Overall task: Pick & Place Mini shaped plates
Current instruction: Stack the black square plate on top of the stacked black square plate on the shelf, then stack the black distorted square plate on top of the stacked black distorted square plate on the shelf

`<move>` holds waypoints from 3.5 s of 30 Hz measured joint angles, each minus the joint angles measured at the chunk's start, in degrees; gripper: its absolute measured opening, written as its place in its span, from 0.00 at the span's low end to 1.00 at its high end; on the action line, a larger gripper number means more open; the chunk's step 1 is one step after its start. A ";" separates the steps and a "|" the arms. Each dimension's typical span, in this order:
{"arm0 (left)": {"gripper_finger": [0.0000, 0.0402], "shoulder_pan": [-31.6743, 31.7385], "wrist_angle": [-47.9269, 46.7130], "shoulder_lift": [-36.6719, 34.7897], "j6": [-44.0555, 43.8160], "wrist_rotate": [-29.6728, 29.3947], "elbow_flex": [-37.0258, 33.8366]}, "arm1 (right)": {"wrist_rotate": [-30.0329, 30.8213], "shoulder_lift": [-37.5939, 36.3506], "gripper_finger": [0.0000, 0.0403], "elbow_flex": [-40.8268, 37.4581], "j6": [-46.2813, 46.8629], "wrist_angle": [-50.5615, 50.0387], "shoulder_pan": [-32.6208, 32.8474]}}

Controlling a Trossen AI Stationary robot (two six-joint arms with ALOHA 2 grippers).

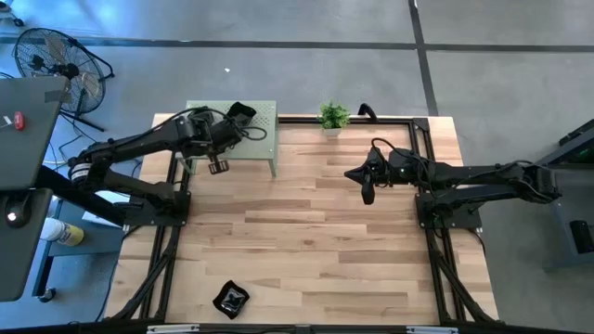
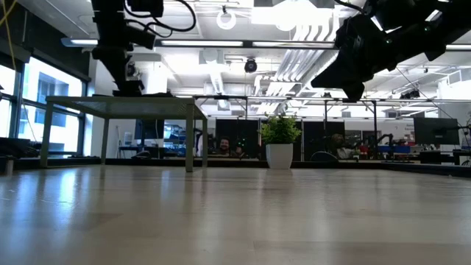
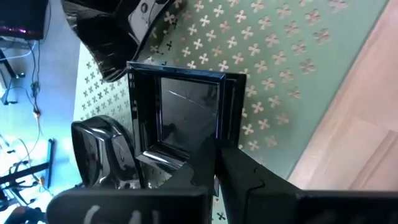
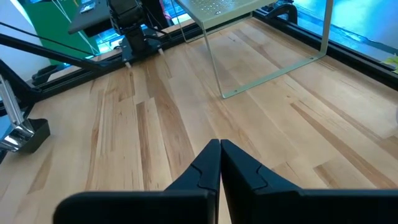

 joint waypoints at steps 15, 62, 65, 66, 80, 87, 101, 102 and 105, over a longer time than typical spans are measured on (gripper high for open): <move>0.25 1.62 -0.65 0.04 -0.17 -0.08 0.48 | 1.16 0.00 0.02 0.00 -0.07 0.00 0.00; 0.04 -48.28 16.48 21.20 -84.04 30.36 6.38 | 0.84 0.09 0.02 -0.02 -3.61 -0.42 0.08; 0.11 -51.42 18.32 23.37 -90.45 34.09 6.38 | 0.85 0.13 0.02 -0.02 -4.35 -0.70 0.07; 0.14 -52.75 19.10 24.01 -92.60 35.18 6.38 | 0.79 0.11 0.02 -0.02 -4.78 -0.70 0.07; 0.28 -67.61 21.01 31.12 -118.84 36.84 6.38 | -0.68 0.15 0.02 -0.02 -6.62 -1.88 0.04; 0.28 -67.34 16.54 31.34 -119.71 35.73 6.34 | -0.68 0.17 0.02 -0.02 -6.62 -1.68 0.07; 0.19 -67.41 23.13 31.36 -118.22 35.73 -0.32 | -0.68 0.17 0.02 -0.02 -6.65 -1.62 0.06; 0.16 -67.41 23.28 31.36 -117.92 35.77 -0.37 | -0.69 0.17 0.02 -0.02 -6.65 -1.62 0.07; 0.07 -67.41 23.52 31.36 -116.96 35.31 -0.37 | -0.70 0.17 0.02 -0.02 -6.65 -1.62 0.07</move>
